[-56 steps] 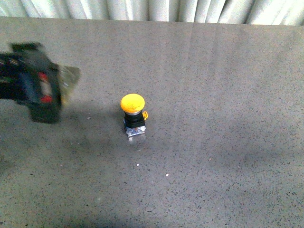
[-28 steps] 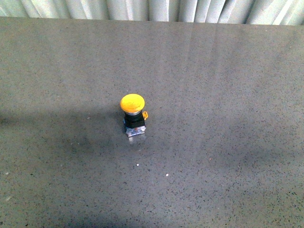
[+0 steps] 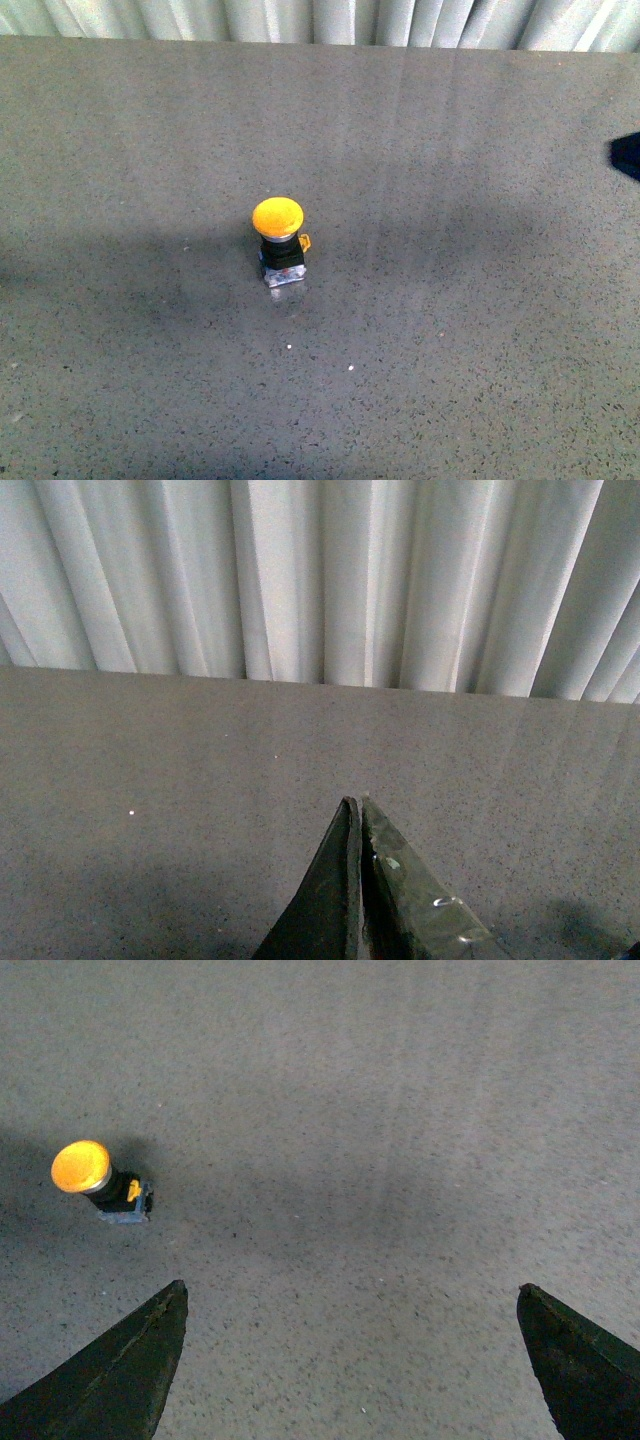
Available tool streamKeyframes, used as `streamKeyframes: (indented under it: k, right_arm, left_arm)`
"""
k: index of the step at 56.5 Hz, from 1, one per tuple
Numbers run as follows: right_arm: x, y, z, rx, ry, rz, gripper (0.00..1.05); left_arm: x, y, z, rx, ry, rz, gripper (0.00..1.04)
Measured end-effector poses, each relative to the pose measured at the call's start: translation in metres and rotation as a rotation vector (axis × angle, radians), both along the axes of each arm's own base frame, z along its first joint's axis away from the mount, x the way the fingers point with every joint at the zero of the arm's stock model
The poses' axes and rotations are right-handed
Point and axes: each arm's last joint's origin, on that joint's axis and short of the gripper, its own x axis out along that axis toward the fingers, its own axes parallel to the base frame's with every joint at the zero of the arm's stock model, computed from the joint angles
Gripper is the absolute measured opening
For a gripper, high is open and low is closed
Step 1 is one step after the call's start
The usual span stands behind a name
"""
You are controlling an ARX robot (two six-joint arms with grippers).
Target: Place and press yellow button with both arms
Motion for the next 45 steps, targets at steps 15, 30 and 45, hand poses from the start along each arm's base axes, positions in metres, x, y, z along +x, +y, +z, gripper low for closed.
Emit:
streamKeyframes:
  k: [15,30,45]
  right_arm:
    - [0.053,0.060,-0.013,-0.023,0.129,0.107,0.86]
    - [0.079,0.101,-0.031,-0.033,0.231,0.177,0.40]
    - [0.107,0.129,-0.039,-0.006,0.267,0.215,0.01]
  left_arm:
    - [-0.009,0.000,0.003,0.000,-0.010,0.000,0.01]
    - [-0.017,0.000,0.004,0.000,-0.014,0.000,0.01]
    - [-0.023,0.000,0.004,0.000,-0.014,0.000,0.01]
